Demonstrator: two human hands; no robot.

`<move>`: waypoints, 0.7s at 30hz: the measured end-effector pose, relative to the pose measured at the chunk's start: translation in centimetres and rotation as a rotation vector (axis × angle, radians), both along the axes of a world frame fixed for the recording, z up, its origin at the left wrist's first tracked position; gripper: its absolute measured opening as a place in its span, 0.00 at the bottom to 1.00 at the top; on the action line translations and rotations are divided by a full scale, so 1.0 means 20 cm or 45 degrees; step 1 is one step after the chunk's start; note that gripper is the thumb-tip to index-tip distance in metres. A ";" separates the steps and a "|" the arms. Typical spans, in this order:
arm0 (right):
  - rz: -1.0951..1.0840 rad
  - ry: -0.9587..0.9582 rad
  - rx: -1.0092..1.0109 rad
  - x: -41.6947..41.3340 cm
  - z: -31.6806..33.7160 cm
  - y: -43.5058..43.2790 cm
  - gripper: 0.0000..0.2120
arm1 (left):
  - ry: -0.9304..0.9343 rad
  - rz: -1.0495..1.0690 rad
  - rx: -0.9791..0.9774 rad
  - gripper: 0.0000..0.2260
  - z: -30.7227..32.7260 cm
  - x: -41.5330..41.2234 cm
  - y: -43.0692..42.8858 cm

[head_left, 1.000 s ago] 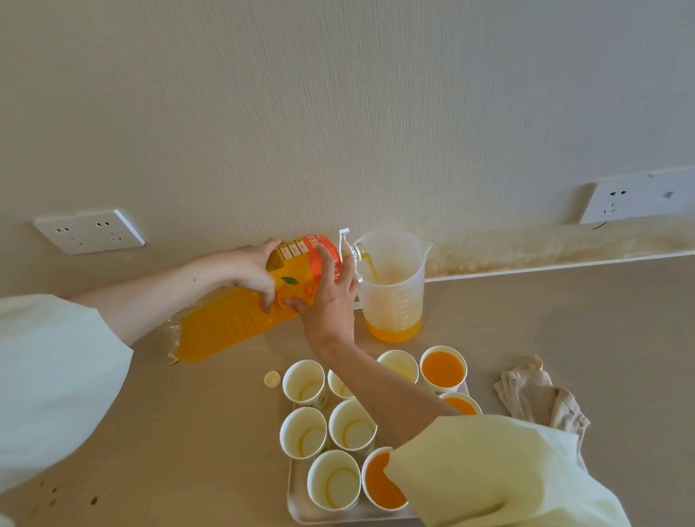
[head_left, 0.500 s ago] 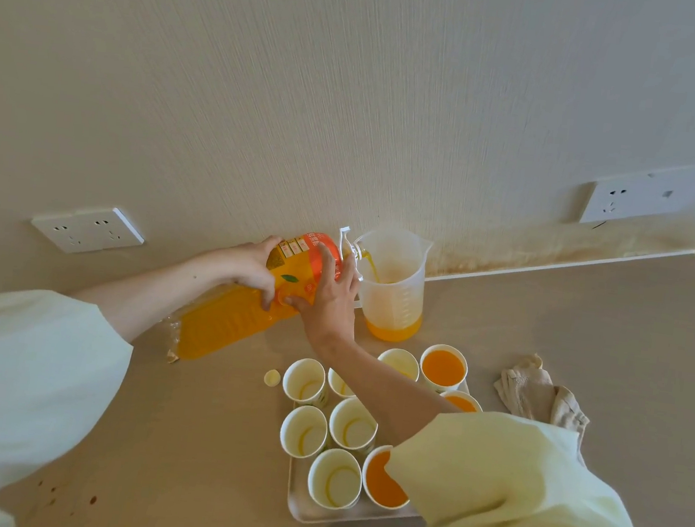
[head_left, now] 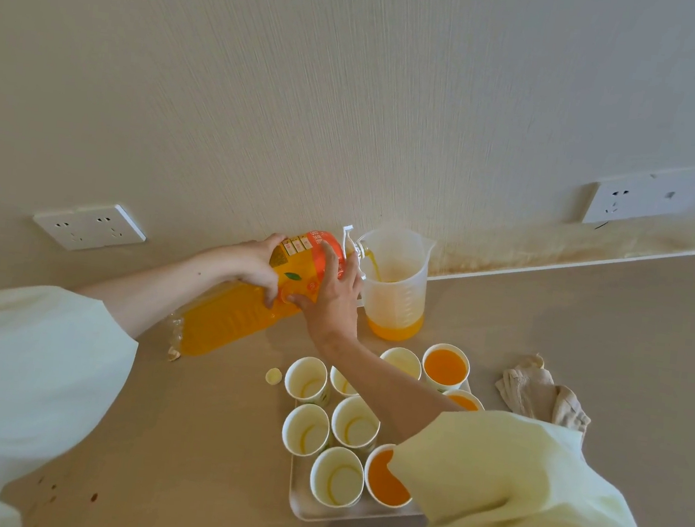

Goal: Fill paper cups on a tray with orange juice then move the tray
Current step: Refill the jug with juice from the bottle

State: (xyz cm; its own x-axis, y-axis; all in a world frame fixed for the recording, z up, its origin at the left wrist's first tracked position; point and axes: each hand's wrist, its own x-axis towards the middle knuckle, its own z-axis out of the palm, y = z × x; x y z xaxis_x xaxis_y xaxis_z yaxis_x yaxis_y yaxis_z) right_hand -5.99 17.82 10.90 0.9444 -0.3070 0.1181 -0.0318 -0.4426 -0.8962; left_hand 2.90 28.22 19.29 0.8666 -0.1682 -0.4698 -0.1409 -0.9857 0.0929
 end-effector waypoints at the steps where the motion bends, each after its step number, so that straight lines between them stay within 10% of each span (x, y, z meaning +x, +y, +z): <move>1: 0.000 0.001 0.000 0.00 0.00 0.00 0.43 | 0.003 0.000 0.002 0.57 0.00 0.00 0.00; 21: -0.032 -0.008 -0.019 0.02 -0.03 0.02 0.44 | 0.010 -0.022 0.014 0.57 0.01 0.01 0.00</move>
